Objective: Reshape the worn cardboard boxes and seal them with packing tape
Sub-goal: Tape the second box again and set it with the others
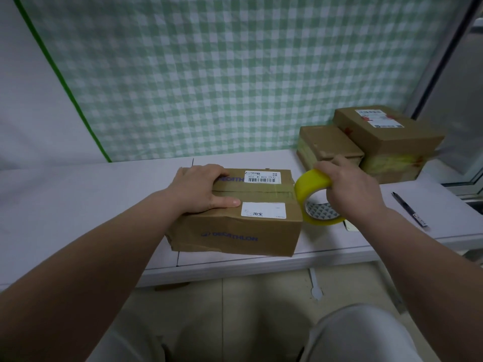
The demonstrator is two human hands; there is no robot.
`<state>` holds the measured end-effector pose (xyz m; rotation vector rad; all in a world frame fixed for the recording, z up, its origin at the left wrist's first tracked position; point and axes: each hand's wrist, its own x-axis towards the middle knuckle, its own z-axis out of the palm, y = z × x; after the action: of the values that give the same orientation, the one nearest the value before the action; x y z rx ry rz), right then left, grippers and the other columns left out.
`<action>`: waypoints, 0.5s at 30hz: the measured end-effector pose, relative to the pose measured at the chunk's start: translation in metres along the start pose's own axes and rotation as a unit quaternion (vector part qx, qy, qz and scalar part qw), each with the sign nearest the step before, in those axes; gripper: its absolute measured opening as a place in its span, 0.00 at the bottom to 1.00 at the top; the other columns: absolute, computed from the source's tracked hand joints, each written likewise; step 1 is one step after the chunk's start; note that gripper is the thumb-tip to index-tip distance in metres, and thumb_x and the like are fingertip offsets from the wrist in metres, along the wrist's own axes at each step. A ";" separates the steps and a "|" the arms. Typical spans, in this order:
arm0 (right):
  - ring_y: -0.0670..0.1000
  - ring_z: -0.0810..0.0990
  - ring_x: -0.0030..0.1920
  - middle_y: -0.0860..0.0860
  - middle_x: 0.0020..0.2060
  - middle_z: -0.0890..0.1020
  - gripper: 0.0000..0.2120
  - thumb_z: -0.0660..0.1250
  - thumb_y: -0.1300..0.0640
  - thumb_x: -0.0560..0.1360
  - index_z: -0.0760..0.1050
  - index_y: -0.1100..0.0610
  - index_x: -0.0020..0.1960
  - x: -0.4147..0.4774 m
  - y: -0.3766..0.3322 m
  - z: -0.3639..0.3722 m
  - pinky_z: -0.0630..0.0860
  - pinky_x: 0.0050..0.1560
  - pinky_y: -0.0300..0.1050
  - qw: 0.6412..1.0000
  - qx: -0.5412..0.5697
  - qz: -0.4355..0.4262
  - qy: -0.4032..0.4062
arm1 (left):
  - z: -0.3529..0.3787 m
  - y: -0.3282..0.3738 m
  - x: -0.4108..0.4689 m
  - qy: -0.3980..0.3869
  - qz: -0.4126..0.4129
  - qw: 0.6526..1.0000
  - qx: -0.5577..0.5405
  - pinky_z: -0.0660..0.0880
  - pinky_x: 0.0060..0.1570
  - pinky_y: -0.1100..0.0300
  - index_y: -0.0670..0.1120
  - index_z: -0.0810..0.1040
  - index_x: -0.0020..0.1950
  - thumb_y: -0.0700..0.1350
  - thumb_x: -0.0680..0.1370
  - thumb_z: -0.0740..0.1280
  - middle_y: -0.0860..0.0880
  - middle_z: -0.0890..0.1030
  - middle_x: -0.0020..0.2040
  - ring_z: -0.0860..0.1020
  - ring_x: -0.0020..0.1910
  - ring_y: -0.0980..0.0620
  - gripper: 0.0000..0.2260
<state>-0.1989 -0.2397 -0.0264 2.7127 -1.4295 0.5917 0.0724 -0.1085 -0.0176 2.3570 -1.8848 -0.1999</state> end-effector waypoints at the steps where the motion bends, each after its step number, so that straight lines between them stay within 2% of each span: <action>1: 0.60 0.74 0.54 0.54 0.58 0.73 0.24 0.61 0.68 0.73 0.72 0.49 0.65 -0.001 0.000 0.001 0.66 0.38 0.47 1.000 0.007 0.004 0.000 | 0.001 0.000 0.000 0.003 0.003 1.000 0.000 0.60 0.67 0.45 0.56 0.65 0.71 0.80 0.59 0.52 0.57 0.70 0.68 0.69 0.66 0.50 0.46; 3: 0.60 0.74 0.54 0.54 0.57 0.73 0.25 0.61 0.69 0.72 0.73 0.49 0.65 -0.003 0.000 0.004 0.64 0.37 0.46 1.000 0.018 0.011 0.003 | 0.003 -0.001 -0.002 -0.002 0.009 1.000 0.016 0.57 0.70 0.43 0.56 0.62 0.73 0.80 0.59 0.47 0.56 0.65 0.72 0.64 0.71 0.48 0.48; 4: 0.60 0.73 0.55 0.55 0.57 0.73 0.26 0.61 0.69 0.72 0.73 0.49 0.65 -0.004 0.000 0.005 0.63 0.37 0.46 1.000 0.021 0.014 0.007 | 0.004 -0.001 -0.004 -0.007 0.006 1.000 0.025 0.53 0.71 0.42 0.57 0.59 0.75 0.80 0.60 0.46 0.54 0.60 0.76 0.58 0.74 0.47 0.48; 6: 0.60 0.73 0.55 0.55 0.56 0.73 0.27 0.61 0.70 0.71 0.73 0.49 0.65 -0.005 0.000 0.006 0.62 0.37 0.46 0.999 0.026 0.021 0.016 | 0.004 -0.001 -0.013 -0.006 -0.016 1.000 0.022 0.48 0.74 0.43 0.55 0.53 0.77 0.81 0.63 0.46 0.50 0.48 0.79 0.46 0.77 0.46 0.48; 8: 0.60 0.73 0.53 0.55 0.54 0.73 0.28 0.60 0.72 0.69 0.74 0.50 0.64 -0.007 0.000 0.008 0.61 0.36 0.46 0.999 0.031 0.030 0.024 | 0.004 -0.005 -0.024 0.010 -0.073 0.997 -0.015 0.47 0.75 0.45 0.50 0.46 0.78 0.78 0.64 0.49 0.48 0.41 0.79 0.41 0.77 0.48 0.51; 11: 0.61 0.73 0.53 0.57 0.52 0.74 0.29 0.60 0.73 0.68 0.75 0.51 0.64 -0.009 -0.002 0.013 0.61 0.36 0.47 0.997 0.050 0.047 0.037 | 0.006 -0.014 -0.038 0.021 -0.173 0.985 -0.012 0.50 0.73 0.42 0.44 0.45 0.78 0.78 0.60 0.43 0.44 0.45 0.79 0.46 0.77 0.47 0.55; 15: 0.63 0.73 0.53 0.59 0.51 0.74 0.29 0.59 0.74 0.67 0.75 0.52 0.63 -0.010 -0.006 0.017 0.63 0.37 0.48 0.994 0.070 0.061 0.050 | 0.013 -0.011 -0.045 0.002 -0.209 0.976 0.056 0.46 0.73 0.39 0.43 0.46 0.78 0.76 0.63 0.36 0.45 0.46 0.79 0.45 0.77 0.47 0.52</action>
<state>-0.1933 -0.2315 -0.0447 2.6663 -1.5942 0.8516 0.0705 -0.0627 -0.0310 2.8029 -1.4066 -0.1256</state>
